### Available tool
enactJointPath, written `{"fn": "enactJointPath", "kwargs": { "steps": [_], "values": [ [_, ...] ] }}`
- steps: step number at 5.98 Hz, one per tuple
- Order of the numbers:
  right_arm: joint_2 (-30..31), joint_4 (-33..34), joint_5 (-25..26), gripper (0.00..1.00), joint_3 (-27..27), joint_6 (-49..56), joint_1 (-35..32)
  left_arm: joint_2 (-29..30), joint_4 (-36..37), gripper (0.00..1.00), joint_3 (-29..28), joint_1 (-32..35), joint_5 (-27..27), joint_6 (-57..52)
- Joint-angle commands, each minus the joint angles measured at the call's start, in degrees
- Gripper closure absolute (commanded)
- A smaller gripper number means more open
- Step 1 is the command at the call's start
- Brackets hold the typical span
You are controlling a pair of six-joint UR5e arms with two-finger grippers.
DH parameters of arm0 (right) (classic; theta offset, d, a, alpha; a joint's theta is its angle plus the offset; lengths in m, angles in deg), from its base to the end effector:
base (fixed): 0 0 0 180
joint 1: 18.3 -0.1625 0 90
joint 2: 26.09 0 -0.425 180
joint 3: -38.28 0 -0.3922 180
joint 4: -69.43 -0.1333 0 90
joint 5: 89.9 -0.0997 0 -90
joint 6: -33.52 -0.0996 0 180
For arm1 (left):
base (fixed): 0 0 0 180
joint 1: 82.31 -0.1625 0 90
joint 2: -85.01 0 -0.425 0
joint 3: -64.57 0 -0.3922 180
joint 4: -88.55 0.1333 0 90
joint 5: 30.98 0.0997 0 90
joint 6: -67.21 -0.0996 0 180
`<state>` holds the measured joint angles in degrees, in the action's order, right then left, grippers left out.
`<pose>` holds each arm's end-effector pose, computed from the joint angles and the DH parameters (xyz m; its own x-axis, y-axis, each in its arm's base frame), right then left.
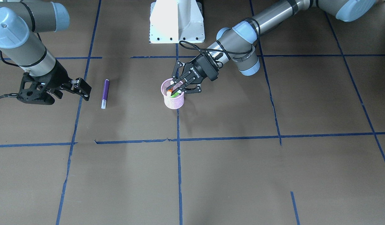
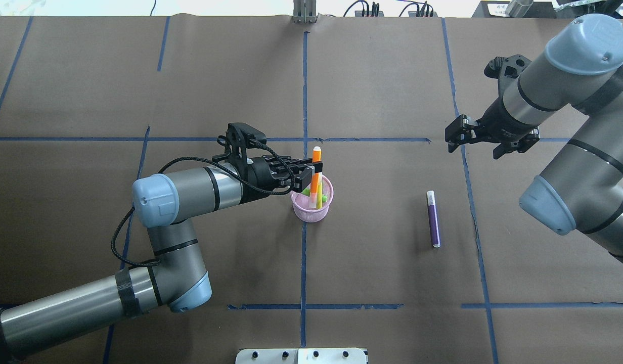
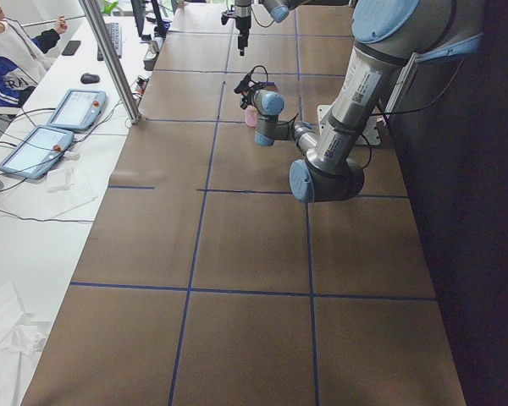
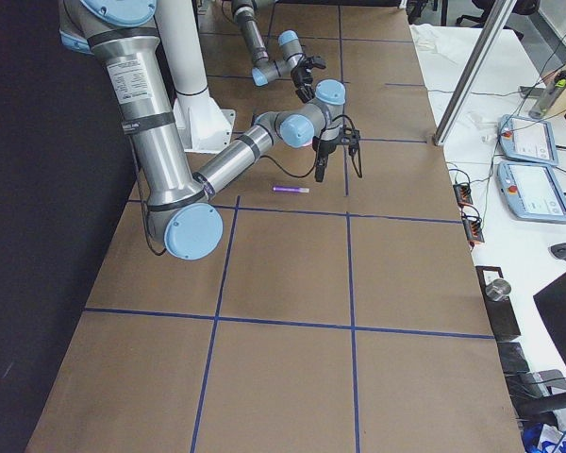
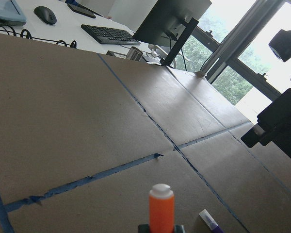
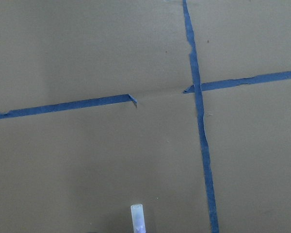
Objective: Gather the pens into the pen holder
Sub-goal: 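Lower the orange marker into the cup and open the left gripper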
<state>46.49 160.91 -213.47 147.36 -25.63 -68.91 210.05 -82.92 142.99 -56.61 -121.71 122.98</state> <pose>-0.3024 -0.4915 0.3455 0.6731 0.1465 0.7249 -0.1135 0.9890 -0.0945 0.5504 -0.4114 0.2323 0.0457 0.6022 -0.7970 0.4799 0.6865 0.5462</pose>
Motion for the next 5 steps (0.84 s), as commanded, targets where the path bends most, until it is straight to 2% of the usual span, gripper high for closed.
{"fn": "enactJointPath", "kwargs": {
  "steps": [1,3,4,5],
  "values": [
    [0.02,0.01,0.0,0.0,0.17,0.0,-0.01,-0.32,0.0,0.02,0.59,0.04,-0.06,0.3],
    [-0.07,0.1,0.09,0.0,0.0,0.0,0.08,-0.41,0.43,0.0,2.16,1.09,-0.76,4.32],
    [-0.25,0.1,0.18,0.0,-0.18,-0.09,0.51,-0.58,0.87,0.0,2.43,3.8,-4.25,5.82],
    [-0.33,0.01,0.35,0.0,-0.27,-1.74,1.73,-2.15,4.18,0.0,3.39,8.43,-11.24,8.45]
  ]
}}
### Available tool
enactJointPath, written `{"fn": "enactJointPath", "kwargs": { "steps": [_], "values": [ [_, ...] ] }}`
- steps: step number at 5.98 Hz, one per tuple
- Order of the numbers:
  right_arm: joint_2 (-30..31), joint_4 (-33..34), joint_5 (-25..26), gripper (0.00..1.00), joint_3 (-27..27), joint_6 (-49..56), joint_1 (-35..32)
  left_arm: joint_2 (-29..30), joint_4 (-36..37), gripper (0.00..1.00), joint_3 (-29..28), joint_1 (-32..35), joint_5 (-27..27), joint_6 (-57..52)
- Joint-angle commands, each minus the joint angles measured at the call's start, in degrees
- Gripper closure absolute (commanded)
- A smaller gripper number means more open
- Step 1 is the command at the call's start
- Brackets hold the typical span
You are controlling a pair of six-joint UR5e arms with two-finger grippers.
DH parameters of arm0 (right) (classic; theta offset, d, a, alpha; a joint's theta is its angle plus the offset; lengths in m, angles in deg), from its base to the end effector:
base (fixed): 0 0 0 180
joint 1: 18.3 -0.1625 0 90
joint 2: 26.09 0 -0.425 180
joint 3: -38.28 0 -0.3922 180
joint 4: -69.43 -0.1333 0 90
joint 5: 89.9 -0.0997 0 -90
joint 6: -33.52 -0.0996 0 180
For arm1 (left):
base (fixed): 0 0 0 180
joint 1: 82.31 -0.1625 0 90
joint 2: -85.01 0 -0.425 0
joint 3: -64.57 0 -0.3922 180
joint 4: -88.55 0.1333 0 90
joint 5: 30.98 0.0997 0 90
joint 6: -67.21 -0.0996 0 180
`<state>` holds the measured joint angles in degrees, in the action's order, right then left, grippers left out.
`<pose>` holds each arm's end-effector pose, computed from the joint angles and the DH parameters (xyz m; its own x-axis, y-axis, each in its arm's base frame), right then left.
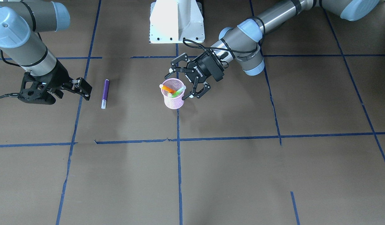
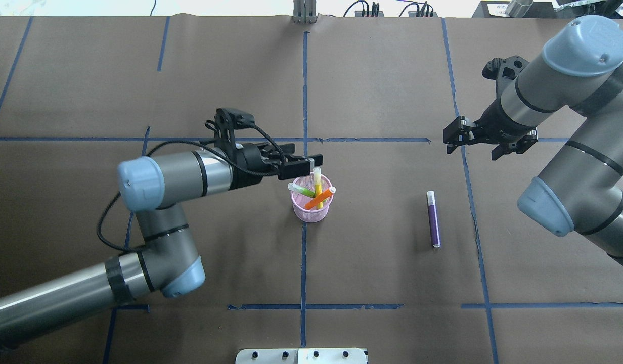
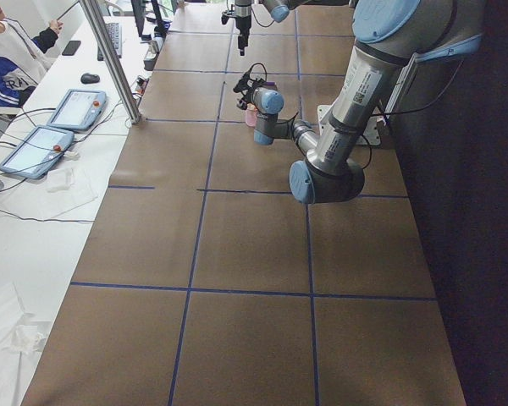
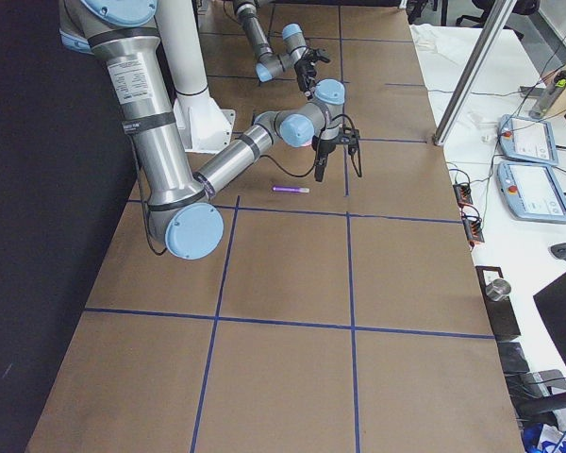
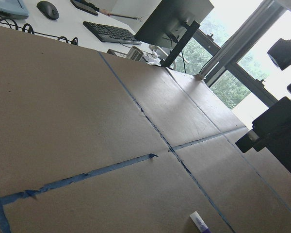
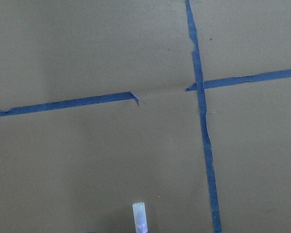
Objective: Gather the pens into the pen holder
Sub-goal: 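Withdraw the left gripper away while the right gripper moves over the purple marker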
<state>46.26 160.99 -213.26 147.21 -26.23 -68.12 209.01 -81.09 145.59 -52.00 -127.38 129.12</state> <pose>-0.3098 -0.4886 0.3447 0.6753 0.1476 0.7226 -0.1092 0.9890 -0.0999 0.5112 -0.4404 0.2275 -0.0004 0.5423 -0.8402 0.4632 0.7447 0.4804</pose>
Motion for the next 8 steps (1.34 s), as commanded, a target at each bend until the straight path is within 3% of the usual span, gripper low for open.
{"fn": "enactJointPath", "kwargs": {
  "steps": [1,2,3,4,7,8],
  "values": [
    [-0.29,-0.24,0.14,0.0,-0.12,-3.16,2.08,-1.29,8.73,0.0,3.42,7.88,-11.21,2.42],
    [-0.37,-0.5,2.14,0.0,-0.2,-5.79,4.7,-2.25,13.32,0.0,5.1,11.57,-16.4,2.43],
    [-0.38,-0.68,6.17,0.0,-0.29,-6.95,7.77,-3.74,24.42,0.0,8.68,16.13,-22.19,1.9],
    [-0.29,-1.38,9.25,0.0,-0.73,-6.62,9.63,-6.45,28.36,0.0,12.02,18.35,-24.34,1.72],
    [0.15,-13.21,10.87,0.0,-8.88,-5.91,12.46,-11.04,28.4,0.0,15.13,21.7,-27.77,-0.54],
    [0.5,-14.55,10.87,0.0,-9.34,-5.65,12.64,-11.66,28.4,0.0,15.13,23.63,-30.14,-1.61]
  ]
}}
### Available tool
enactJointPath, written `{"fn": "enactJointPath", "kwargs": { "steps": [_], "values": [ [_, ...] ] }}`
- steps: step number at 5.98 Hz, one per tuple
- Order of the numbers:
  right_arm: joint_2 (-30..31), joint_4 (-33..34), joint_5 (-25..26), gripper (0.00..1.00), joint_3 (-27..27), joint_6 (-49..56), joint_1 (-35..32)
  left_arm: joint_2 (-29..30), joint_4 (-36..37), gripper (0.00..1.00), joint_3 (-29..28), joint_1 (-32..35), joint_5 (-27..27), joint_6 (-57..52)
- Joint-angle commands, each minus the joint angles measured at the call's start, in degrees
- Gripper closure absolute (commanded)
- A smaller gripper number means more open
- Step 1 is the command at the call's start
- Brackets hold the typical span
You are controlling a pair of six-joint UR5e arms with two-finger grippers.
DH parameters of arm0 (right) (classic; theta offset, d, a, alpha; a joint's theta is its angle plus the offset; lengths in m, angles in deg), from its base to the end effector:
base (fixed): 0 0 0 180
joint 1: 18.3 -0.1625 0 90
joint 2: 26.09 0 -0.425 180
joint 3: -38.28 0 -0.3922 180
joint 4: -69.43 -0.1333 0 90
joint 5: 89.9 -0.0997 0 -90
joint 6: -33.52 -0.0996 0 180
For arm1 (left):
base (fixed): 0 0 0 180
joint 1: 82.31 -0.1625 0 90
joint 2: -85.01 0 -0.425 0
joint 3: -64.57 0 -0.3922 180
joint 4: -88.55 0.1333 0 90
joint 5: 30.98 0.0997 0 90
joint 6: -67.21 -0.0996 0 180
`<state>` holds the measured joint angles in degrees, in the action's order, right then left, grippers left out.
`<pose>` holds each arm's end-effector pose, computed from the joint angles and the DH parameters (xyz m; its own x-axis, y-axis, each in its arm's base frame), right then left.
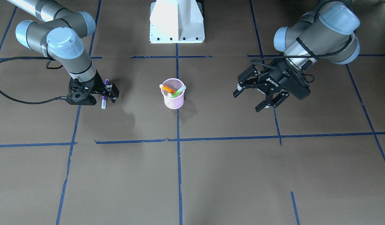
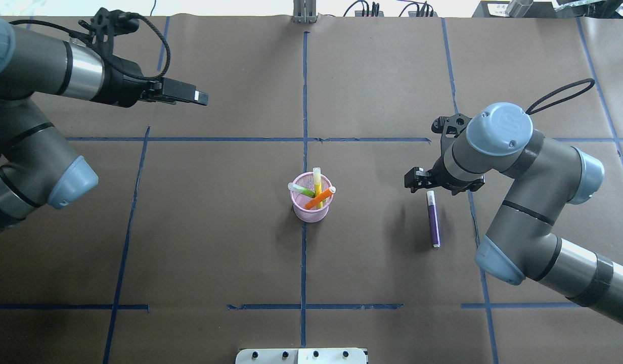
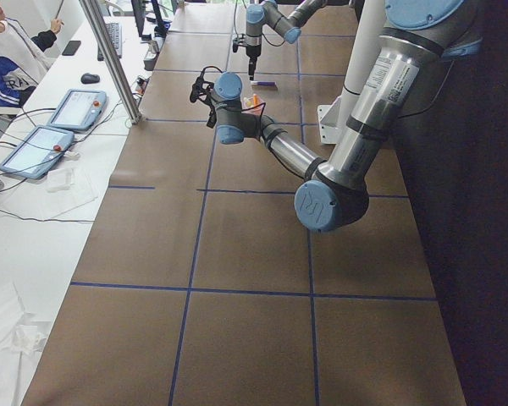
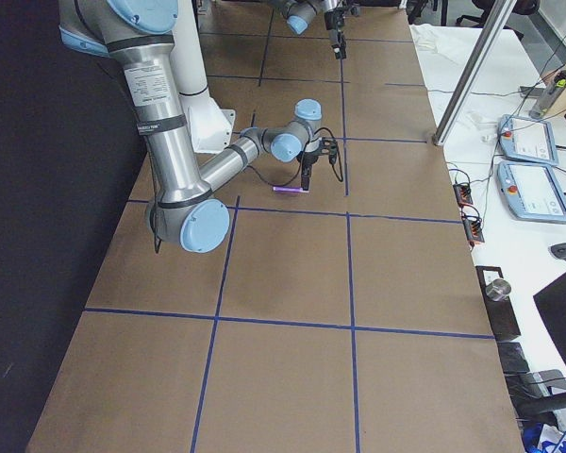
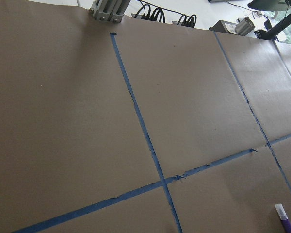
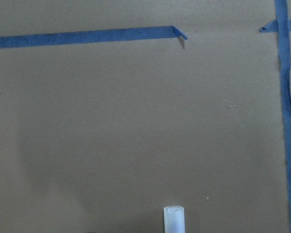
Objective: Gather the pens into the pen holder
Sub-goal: 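Withdraw the left gripper away while the right gripper moves over the purple marker, then lower the right gripper onto the purple marker and close it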
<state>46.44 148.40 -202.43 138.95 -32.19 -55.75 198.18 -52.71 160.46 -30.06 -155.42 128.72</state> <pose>-0.4255 -0.4457 0.3913 0.7130 0.0675 0.6979 -0.0836 0.9964 -0.0109 0.3112 -0.5277 0.2782 0.2387 0.3343 -0.9117 0.2241 0.8946 0.3866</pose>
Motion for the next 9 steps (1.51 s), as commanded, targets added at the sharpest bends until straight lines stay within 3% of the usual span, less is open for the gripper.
{"fn": "enactJointPath", "kwargs": {
  "steps": [1,4,9],
  "values": [
    [0.76,-2.07,0.04,0.0,-2.05,1.19,0.36,-0.84,0.02,0.0,0.17,2.23,-2.47,-1.3],
    [0.76,-1.89,-0.49,0.02,-2.06,0.32,0.8,-1.71,0.02,0.0,0.17,2.23,-2.47,-1.3],
    [0.85,-1.81,-1.46,0.28,-2.06,0.06,1.24,-1.63,0.02,0.0,0.17,2.23,-2.56,-1.3]
  ]
}}
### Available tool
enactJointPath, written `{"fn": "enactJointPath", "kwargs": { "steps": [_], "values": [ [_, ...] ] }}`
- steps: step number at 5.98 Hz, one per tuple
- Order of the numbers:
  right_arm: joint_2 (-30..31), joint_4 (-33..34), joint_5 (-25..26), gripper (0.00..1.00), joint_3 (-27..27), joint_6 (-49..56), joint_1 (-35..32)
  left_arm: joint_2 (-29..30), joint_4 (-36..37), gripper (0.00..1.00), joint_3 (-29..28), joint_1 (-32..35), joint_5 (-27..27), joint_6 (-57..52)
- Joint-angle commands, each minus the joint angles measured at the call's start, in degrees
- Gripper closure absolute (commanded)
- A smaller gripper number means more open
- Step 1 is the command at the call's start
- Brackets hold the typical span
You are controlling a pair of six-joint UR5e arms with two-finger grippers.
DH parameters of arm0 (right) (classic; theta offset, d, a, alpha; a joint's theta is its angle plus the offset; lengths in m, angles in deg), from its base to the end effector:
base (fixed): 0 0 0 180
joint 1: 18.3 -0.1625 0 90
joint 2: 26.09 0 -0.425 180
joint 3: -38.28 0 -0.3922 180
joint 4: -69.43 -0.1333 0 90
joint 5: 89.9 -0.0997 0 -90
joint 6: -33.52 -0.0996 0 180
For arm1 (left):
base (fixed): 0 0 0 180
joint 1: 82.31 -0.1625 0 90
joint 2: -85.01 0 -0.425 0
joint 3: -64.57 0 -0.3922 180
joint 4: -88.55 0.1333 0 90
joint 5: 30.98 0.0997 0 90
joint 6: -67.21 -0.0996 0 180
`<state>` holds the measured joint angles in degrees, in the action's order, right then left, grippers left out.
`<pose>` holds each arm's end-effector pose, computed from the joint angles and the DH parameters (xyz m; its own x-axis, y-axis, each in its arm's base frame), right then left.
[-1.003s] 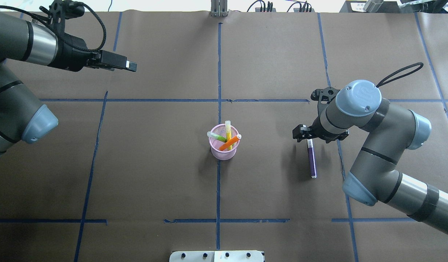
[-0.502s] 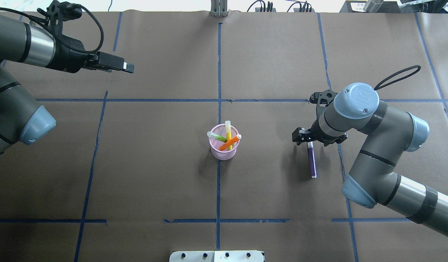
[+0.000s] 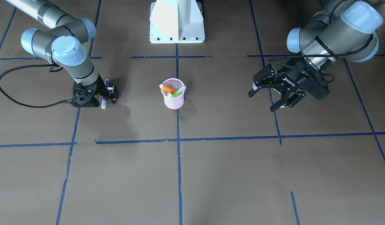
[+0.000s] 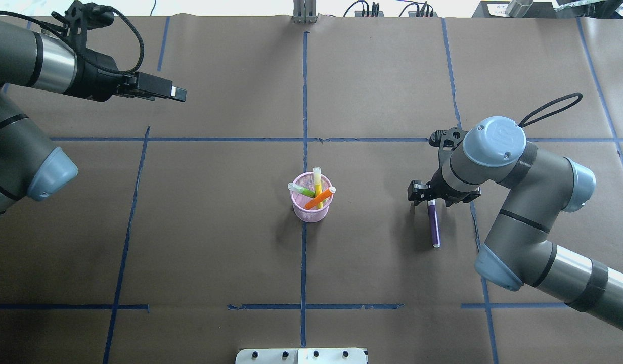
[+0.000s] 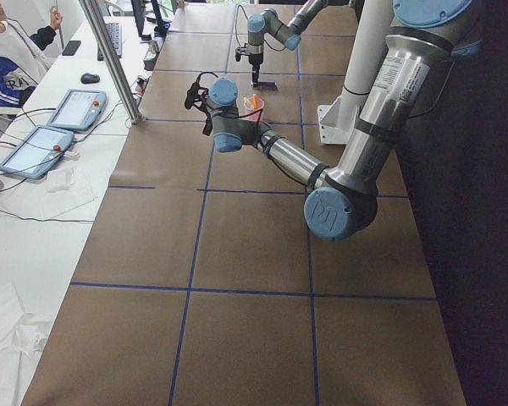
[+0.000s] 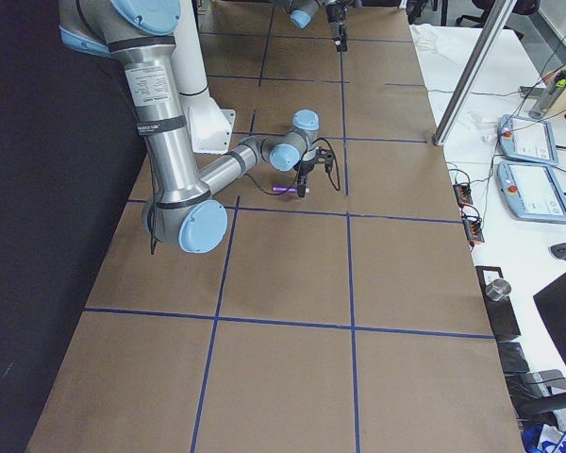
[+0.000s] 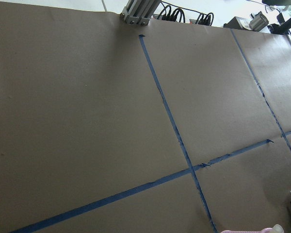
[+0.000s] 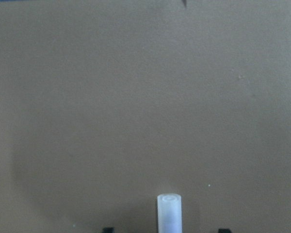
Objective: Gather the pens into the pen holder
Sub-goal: 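Lower the right gripper onto the purple marker and close it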
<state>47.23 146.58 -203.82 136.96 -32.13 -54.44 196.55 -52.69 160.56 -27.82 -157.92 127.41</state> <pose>-0.4387 -0.4354 0.4115 0.7169 0.0568 0.6949 -0.0450 0.9984 -0.0352 0.2895 -0.5321 0.2943 0.2513 0.3316 -0.9093 0.2112 0.8980 0.3859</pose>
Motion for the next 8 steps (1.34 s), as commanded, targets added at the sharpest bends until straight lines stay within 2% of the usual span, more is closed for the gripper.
{"fn": "enactJointPath", "kwargs": {
  "steps": [1,3,4,5,6,7,8],
  "values": [
    [0.15,0.19,-0.07,0.33,-0.15,-0.09,0.02,-0.09,0.0,0.0,-0.11,0.0,-0.06,0.0],
    [0.15,0.37,-0.07,0.33,-0.15,0.0,0.02,-0.09,0.09,0.0,-0.2,0.0,-0.06,0.0],
    [0.15,0.46,-0.07,0.38,-0.15,-0.09,0.02,-0.09,0.09,0.0,-0.2,0.0,-0.06,0.0],
    [0.15,0.46,-0.07,0.49,-0.32,0.0,0.02,-0.09,0.0,0.0,-0.2,0.0,-0.06,0.0],
    [0.15,0.46,-0.07,0.72,-0.33,0.0,0.02,-0.18,0.09,0.0,-0.2,0.0,-0.06,0.0],
    [0.06,0.46,-0.24,0.82,-0.24,0.0,0.11,-0.18,0.0,0.0,-0.2,0.0,-0.06,0.0],
    [0.06,0.37,-0.76,0.98,-0.15,0.0,0.11,-0.18,0.0,0.0,-0.2,0.0,-0.06,0.09]
  ]
}}
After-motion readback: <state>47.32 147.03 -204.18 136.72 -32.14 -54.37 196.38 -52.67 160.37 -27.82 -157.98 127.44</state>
